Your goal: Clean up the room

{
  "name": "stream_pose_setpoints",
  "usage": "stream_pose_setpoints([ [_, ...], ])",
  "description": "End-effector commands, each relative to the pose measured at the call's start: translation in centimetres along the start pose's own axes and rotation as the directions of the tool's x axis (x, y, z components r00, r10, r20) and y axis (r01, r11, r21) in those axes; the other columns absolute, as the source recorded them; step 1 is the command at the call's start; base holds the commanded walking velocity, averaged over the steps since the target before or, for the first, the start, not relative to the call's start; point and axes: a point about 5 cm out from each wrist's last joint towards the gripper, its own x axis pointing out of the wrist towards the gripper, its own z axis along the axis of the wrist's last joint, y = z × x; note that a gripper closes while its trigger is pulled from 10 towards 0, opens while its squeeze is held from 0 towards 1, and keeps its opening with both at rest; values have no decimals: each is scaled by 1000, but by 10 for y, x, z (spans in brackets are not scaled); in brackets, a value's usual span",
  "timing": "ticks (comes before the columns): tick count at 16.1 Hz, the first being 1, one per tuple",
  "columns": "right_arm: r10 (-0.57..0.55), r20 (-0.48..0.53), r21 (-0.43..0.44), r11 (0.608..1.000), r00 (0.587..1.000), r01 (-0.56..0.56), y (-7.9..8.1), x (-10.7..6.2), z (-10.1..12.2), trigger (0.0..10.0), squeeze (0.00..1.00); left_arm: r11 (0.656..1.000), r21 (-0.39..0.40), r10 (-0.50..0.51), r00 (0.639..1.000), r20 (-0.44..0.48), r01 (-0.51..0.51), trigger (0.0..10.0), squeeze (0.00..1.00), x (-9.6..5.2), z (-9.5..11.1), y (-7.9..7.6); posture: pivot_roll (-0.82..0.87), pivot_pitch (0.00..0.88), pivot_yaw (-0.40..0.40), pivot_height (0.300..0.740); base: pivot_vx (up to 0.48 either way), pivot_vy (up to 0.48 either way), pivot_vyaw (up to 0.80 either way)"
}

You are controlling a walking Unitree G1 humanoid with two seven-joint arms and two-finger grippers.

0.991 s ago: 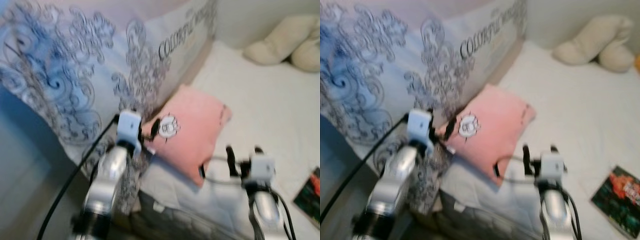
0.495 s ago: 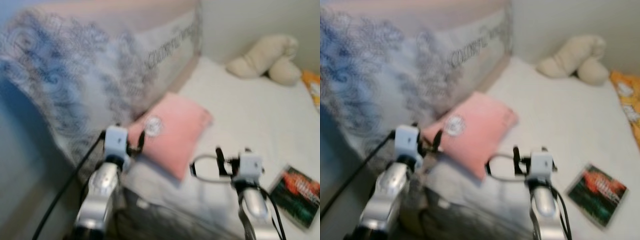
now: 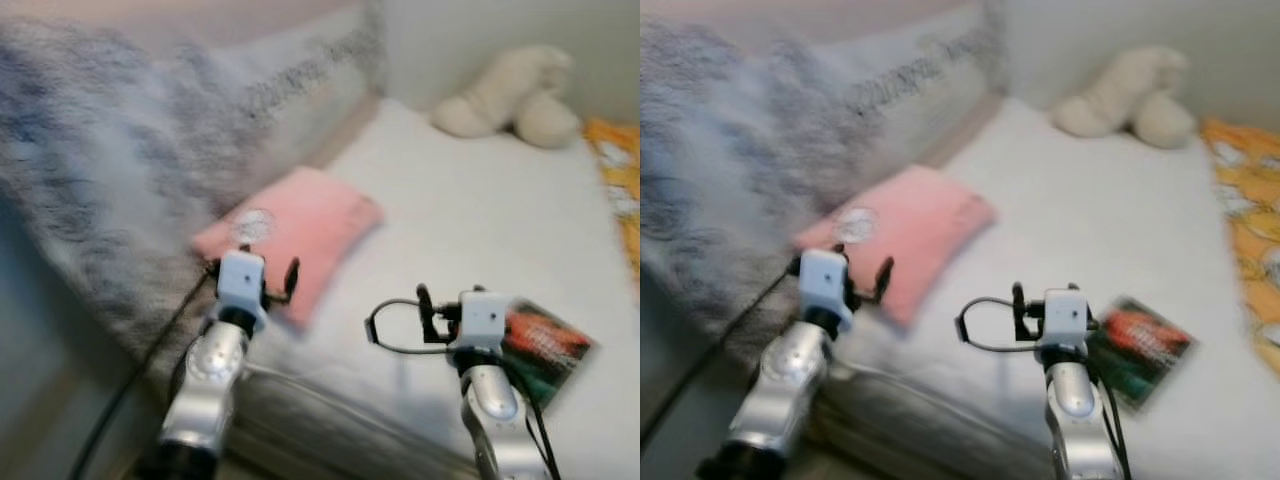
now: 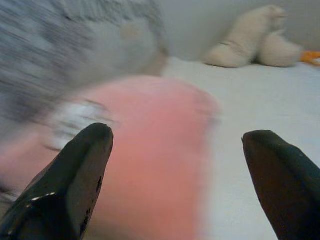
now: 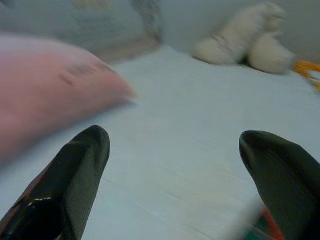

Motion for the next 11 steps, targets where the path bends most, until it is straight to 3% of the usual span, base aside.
stream_pose_setpoints([
  [1,-26,-12,5,1000,1000,26,-4,1,-1,10000,0,1000,12,-9,1000,29,9,10000,0,6,8,-2,153,0,-27,740,0,-480,0],
  [4,21,-24,0,1000,999,-21,2,2,-2,10000,0,998,46,-36,998,42,34,10000,0,12,9,-4,150,0,-47,740,0,-480,0],
  [5,42,-48,-2,999,998,-42,4,3,-4,10000,0,995,100,-24,998,-58,29,10000,0,17,-4,-4,155,0,-63,740,0,0,-688],
  [6,47,-49,-12,999,998,-48,4,3,-5,10000,0,992,126,-12,996,-89,23,10000,0,19,-8,-1,157,0,-69,740,0,0,-688],
  [10,-14,-34,56,998,999,16,3,13,1,10000,0,995,101,0,999,-50,5,10000,0,19,-2,14,184,0,-47,740,0,0,-684],
  [11,-7,-42,62,998,999,9,6,12,-1,10000,0,990,139,0,999,-42,6,10000,0,20,-2,15,185,0,-38,740,0,0,-681],
])
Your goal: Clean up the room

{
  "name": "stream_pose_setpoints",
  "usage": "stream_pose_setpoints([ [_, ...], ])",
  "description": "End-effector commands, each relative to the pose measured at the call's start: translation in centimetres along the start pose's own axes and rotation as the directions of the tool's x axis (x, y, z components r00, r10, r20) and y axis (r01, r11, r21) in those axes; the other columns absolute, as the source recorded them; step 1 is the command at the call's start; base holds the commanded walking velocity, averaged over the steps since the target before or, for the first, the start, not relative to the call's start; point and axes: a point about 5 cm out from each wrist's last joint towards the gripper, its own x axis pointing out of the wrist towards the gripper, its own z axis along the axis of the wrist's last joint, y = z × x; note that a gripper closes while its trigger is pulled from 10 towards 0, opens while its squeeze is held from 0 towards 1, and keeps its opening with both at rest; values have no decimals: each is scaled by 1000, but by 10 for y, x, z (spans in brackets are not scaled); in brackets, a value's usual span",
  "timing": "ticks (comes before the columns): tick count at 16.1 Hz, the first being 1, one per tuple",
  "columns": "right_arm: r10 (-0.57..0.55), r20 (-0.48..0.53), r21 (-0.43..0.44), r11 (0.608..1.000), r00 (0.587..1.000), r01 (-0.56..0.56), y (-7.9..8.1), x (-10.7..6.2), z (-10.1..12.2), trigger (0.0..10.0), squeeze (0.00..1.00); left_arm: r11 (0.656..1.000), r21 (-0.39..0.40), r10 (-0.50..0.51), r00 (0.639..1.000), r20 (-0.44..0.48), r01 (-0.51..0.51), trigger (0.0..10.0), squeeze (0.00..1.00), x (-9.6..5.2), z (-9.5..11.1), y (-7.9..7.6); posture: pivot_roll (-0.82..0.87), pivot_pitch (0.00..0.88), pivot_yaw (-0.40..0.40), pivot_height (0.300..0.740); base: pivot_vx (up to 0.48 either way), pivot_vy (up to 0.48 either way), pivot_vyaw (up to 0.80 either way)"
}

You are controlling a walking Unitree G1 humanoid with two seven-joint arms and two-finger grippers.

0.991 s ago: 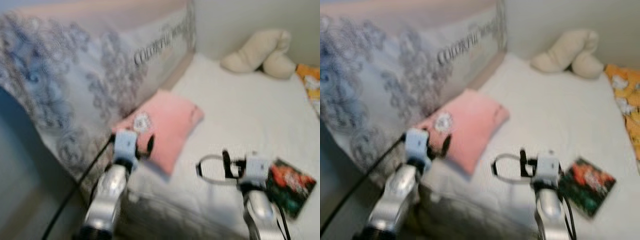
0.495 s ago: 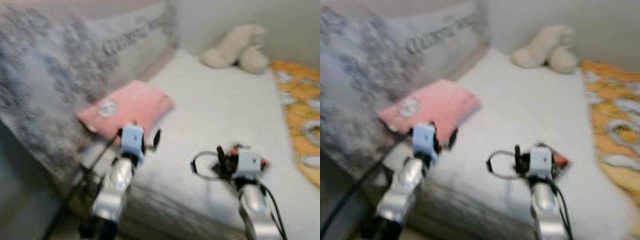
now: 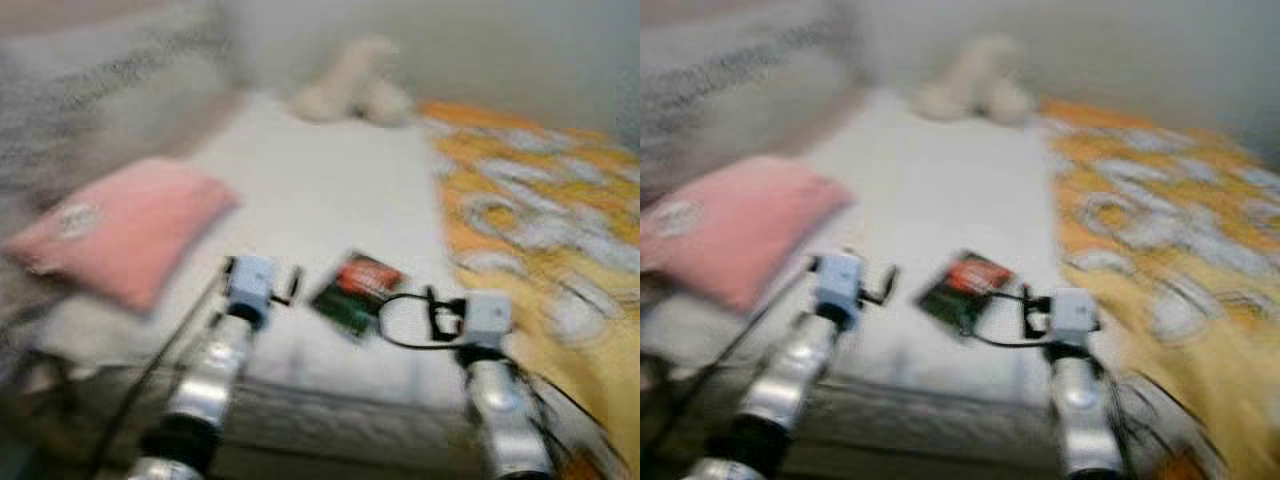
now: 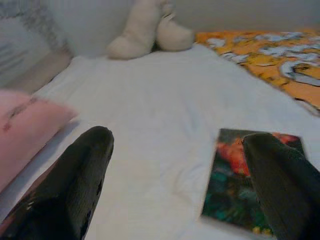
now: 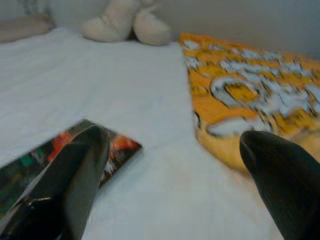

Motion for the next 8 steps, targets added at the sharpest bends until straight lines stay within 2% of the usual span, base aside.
stream_pose_setpoints([
  [1,-4,-7,-1,1000,1000,4,-1,1,-2,10000,0,1000,13,-7,1000,15,7,10000,0,4,4,-4,184,0,-37,740,0,0,-688],
  [3,0,-23,-16,1000,1000,0,-1,-3,-6,10000,0,999,-31,-15,999,30,16,10000,0,4,5,-2,180,0,-46,740,0,0,-681],
  [4,5,-25,-17,1000,1000,-5,-2,-5,-7,10000,0,997,-81,-8,1000,16,10,10000,0,6,4,1,174,0,-53,740,0,461,-681],
  [5,7,-27,-22,1000,1000,-7,-3,-5,-7,10000,0,996,-93,9,1000,21,-7,10000,0,8,5,4,173,0,-54,740,0,461,-688],
  [6,25,-18,-19,999,1000,-26,-3,-5,-6,10000,0,996,-83,25,999,24,-23,10000,0,9,7,6,171,0,-58,740,0,465,-681],
  [8,32,-17,-15,999,999,-32,-3,-3,-6,10000,0,998,-57,2,999,37,0,10000,0,13,10,6,169,0,-59,740,0,463,0],
])
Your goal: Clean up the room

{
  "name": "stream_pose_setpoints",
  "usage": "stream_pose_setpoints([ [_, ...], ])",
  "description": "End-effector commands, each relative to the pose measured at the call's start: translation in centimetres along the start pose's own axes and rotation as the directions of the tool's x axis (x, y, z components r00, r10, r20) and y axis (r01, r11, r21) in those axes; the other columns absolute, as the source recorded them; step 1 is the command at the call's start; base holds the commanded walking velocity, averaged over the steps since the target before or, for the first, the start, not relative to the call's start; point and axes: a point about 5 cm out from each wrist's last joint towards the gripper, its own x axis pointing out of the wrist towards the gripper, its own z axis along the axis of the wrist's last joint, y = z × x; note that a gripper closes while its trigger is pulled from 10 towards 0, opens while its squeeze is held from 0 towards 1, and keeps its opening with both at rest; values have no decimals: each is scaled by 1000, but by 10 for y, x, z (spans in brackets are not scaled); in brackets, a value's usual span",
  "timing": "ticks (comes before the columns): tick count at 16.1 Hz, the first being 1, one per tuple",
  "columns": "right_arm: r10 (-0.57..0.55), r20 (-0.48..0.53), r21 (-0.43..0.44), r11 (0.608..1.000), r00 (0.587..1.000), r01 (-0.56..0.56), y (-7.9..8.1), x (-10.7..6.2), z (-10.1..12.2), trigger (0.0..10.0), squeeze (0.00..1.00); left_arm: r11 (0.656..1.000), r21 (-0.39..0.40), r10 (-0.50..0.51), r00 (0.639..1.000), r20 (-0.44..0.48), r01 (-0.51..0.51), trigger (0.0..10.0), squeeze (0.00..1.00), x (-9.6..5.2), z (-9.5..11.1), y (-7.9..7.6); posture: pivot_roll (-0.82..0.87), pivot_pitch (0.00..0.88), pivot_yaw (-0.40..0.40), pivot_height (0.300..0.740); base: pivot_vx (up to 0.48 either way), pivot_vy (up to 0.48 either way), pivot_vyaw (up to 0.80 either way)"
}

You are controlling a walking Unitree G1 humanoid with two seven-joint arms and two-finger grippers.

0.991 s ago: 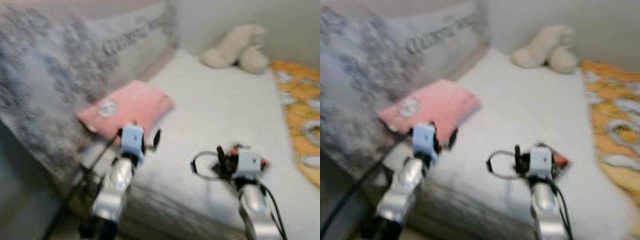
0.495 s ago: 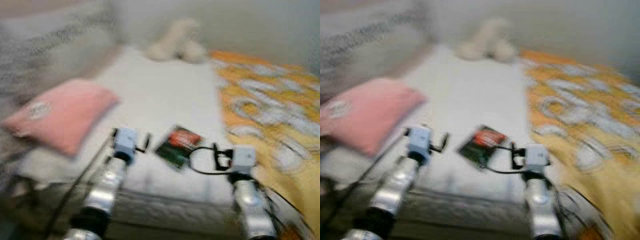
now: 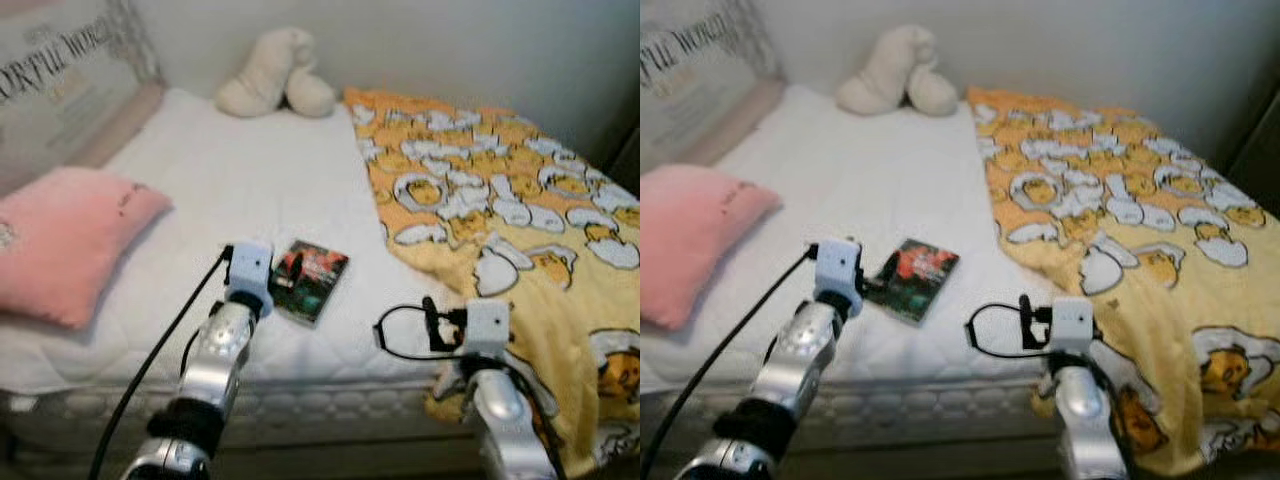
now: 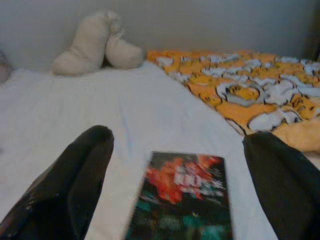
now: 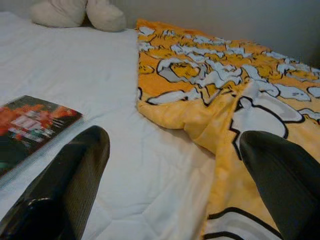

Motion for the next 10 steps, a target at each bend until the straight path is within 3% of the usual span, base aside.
stream_pose_setpoints([
  [1,14,10,18,1000,1000,-14,6,3,2,10000,0,1000,30,-6,1000,8,6,10000,0,3,2,4,170,0,-62,740,0,461,0],
  [3,40,30,10,999,999,-40,12,7,8,10000,0,1000,5,-12,1000,13,12,10000,0,9,7,2,170,0,-56,740,0,461,0],
  [5,40,35,9,999,999,-40,11,9,9,10000,0,999,34,-24,999,24,23,10000,0,13,12,1,170,0,-56,740,0,452,0],
  [6,42,22,7,999,999,-42,11,9,7,10000,0,998,49,-30,999,25,29,10000,0,15,13,0,170,0,-56,740,461,0,0],
  [8,39,17,7,999,999,-40,11,7,5,10000,0,996,82,-37,999,29,35,10000,0,17,14,-2,166,0,-57,740,480,0,-778],
  [9,34,22,5,999,999,-34,10,5,4,10000,0,993,115,-27,999,25,24,10000,0,19,14,-3,166,0,-58,740,0,0,-763],
  [10,31,32,13,999,999,-32,8,4,4,10000,0,998,60,7,1000,7,-7,10000,0,20,12,-2,166,0,-57,740,0,0,0],
])
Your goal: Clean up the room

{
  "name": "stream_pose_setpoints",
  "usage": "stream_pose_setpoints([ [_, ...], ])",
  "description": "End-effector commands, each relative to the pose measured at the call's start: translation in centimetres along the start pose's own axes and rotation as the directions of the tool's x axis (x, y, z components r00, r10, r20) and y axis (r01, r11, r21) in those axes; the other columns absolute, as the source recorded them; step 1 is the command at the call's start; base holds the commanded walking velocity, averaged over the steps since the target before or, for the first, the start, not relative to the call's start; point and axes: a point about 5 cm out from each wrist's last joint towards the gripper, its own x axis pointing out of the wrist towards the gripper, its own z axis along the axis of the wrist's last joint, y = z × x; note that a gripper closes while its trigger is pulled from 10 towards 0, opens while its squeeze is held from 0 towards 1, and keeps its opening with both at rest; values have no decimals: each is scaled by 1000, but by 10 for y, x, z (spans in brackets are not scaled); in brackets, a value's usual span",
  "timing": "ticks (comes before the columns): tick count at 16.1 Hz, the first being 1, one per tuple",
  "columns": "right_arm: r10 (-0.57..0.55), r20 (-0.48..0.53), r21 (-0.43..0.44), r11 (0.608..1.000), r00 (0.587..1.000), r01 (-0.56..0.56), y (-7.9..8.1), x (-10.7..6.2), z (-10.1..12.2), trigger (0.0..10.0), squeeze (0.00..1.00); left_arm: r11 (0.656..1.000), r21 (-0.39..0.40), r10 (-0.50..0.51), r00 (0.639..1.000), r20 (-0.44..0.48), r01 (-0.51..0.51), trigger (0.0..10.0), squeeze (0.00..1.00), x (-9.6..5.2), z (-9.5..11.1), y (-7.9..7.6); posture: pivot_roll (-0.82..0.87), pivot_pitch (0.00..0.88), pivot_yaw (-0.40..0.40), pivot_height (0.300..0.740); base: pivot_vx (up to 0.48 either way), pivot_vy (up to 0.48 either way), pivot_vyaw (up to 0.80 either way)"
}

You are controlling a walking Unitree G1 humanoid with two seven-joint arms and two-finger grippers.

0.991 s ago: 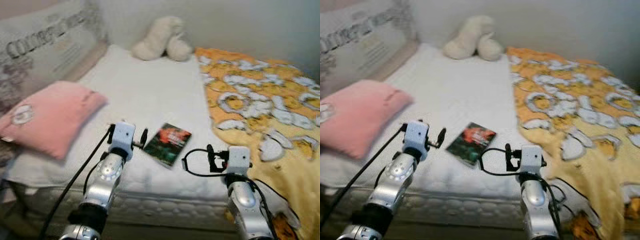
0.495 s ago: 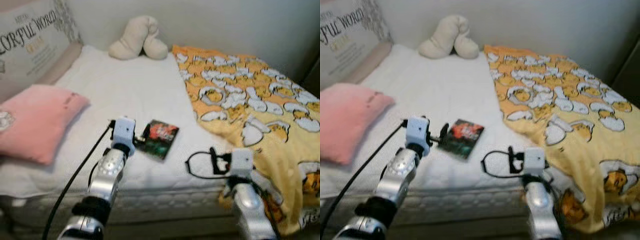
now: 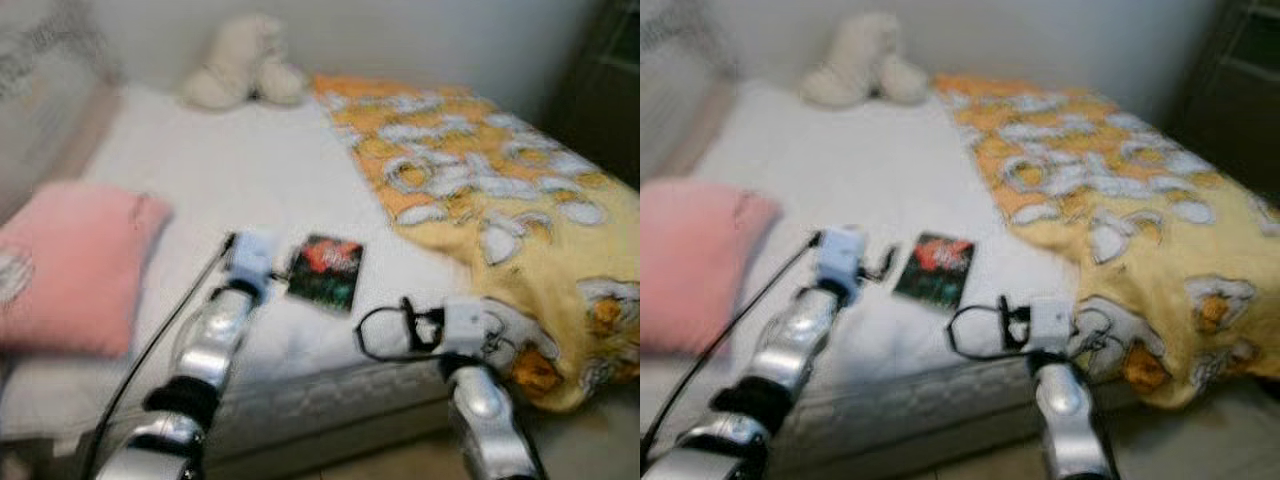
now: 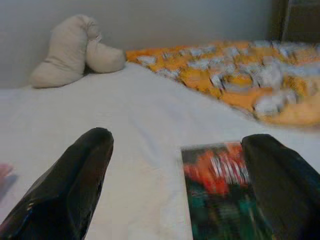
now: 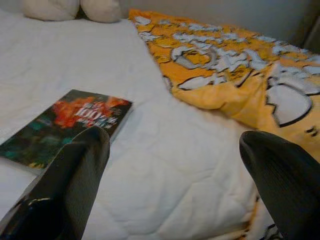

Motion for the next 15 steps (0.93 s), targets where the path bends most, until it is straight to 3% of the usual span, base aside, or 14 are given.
stream_pose_setpoints([
  [1,-39,30,-10,999,999,39,-13,1,6,10000,0,997,-77,-2,1000,18,3,10000,0,5,7,-9,164,0,-57,740,0,0,0],
  [4,-44,64,48,998,997,41,-14,2,12,10000,0,978,-205,39,998,44,-30,10000,0,-1,4,-12,170,0,-62,740,400,-96,0],
  [5,-58,80,105,993,995,50,-17,0,13,10000,0,973,-227,41,998,50,-29,10000,0,-1,5,-15,174,0,-65,740,428,0,0],
  [6,-81,93,140,988,992,68,-22,-6,13,10000,0,972,-234,32,998,50,-19,10000,0,-3,4,-20,176,0,-68,740,428,0,0],
  [9,-78,33,73,995,996,75,-33,-30,-7,10000,0,974,-225,-15,999,30,21,10000,0,-13,-5,-32,172,0,-69,740,428,0,0],
  [13,-75,29,61,995,997,73,-30,-30,-6,10000,0,981,-193,-35,999,8,36,10000,0,-10,-5,-36,157,0,-64,740,433,0,0],
  [15,-53,33,56,997,998,52,-26,-29,-3,10000,0,980,-197,6,1000,-25,-11,10000,0,-6,-7,-29,155,0,-66,740,471,0,0],
])
